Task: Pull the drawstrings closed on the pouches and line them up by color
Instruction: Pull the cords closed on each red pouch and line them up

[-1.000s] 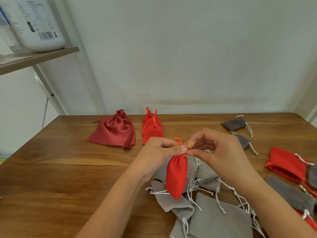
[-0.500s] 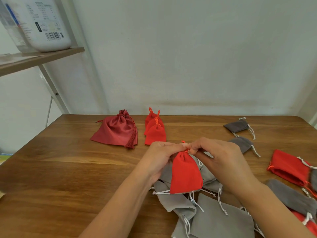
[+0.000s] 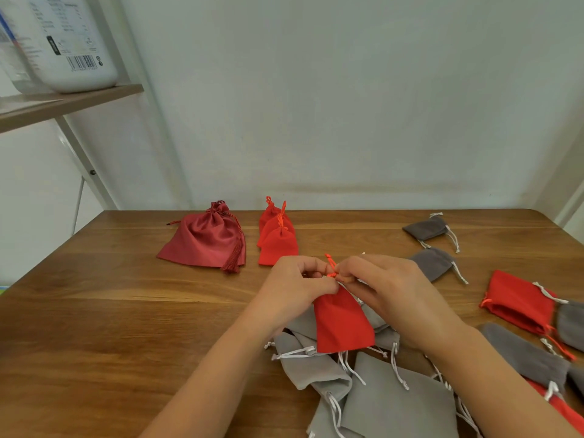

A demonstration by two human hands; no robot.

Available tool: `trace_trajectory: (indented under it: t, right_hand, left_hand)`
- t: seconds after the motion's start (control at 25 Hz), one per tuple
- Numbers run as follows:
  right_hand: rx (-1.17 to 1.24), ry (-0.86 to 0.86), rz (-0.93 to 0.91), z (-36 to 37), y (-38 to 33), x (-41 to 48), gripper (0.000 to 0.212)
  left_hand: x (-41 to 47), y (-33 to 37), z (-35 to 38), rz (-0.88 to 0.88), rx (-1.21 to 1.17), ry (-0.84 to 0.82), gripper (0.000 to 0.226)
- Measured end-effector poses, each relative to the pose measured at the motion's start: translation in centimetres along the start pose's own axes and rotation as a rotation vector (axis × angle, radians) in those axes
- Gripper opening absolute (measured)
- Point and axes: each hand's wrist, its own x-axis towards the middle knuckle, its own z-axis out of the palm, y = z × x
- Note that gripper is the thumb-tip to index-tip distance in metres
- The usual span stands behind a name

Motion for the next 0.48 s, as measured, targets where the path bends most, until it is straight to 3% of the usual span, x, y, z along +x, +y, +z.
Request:
trace_trajectory:
  t: [0.12,0.32,0.48]
  right_hand:
    - [0.052,0.103,0.052,0.1,-0.3,-0.1,0.004]
    - [0.462,0.35,0.324,0.3,-1.3,0.2,0.037]
    - [0.407,0.397,0.289,0.2,-1.8,0.2,0.035]
  left_hand:
    - [-0.1,0.4,-0.1,-0.009,-0.085,0.035,0.009]
    - [0.0,0.6,-0.7,-0.117,-0.427,-0.115,0.027]
    - [-0.4,0.8,0.2,-0.263,-0.699,-0.206,0.023]
